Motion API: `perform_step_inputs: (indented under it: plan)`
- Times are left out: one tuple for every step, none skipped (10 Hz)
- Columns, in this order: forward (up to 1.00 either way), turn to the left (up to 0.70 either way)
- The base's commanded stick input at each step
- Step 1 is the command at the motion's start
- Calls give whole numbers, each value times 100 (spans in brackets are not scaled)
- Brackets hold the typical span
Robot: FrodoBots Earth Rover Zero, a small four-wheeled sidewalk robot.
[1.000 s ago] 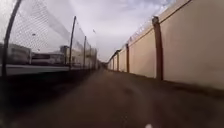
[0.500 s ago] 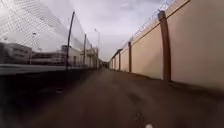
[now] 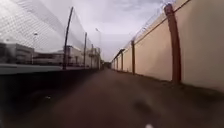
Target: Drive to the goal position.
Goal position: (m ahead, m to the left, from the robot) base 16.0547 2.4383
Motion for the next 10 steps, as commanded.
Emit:
perform_step_inputs:
  plan:
    - [100, 0]
    - [100, 0]
    - [100, 0]
    - [100, 0]
    - [100, 0]
    - [100, 0]
    - [100, 0]
    - [100, 0]
    - [100, 0]
    - [100, 0]
